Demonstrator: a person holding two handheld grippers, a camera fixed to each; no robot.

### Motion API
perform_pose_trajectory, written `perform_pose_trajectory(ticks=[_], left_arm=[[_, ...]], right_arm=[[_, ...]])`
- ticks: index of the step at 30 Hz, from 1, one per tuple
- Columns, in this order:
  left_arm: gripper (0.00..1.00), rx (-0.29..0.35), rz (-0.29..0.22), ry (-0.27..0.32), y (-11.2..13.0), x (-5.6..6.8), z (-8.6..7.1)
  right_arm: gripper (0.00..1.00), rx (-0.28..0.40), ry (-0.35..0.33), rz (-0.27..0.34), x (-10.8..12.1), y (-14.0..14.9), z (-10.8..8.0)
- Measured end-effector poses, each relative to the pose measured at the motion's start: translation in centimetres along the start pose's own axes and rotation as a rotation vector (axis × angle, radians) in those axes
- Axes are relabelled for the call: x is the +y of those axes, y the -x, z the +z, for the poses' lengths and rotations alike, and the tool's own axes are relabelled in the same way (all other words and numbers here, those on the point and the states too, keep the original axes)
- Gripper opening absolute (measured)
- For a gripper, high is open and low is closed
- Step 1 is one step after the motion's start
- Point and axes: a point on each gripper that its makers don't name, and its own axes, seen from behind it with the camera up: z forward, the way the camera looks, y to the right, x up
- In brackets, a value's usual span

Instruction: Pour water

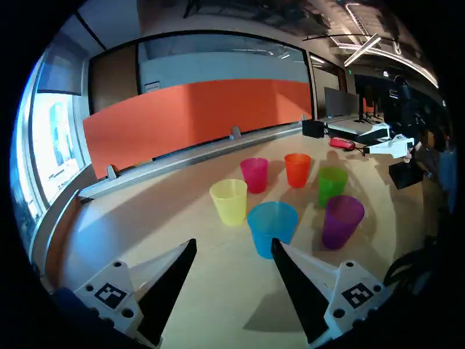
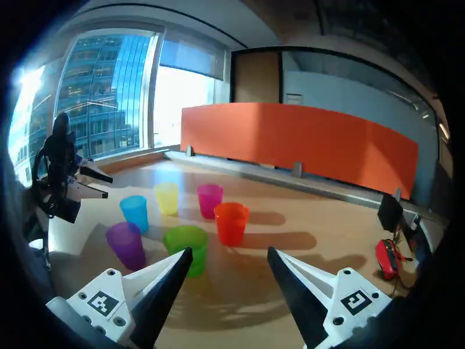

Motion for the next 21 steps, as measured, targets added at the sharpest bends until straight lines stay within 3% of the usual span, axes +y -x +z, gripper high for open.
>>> perform_pose_trajectory(ticks=[6, 15, 21], left_arm=[[0.95, 0.094, -0.024, -0.106, -1.9, -2.2, -1.2], [0.95, 0.233, -0.064, -0.206, -4.9, -3.8, -3.2], [0.95, 0.312, -0.085, -0.275, -6.6, -5.0, -4.4]], right_arm=[[1.00, 0.095, 0.088, 0.010, 1.2, -2.6, -0.7], [1.00, 0.204, 0.241, 0.034, 3.6, -5.2, -1.0], [1.00, 0.253, 0.308, 0.043, 4.4, -6.3, -1.3]])
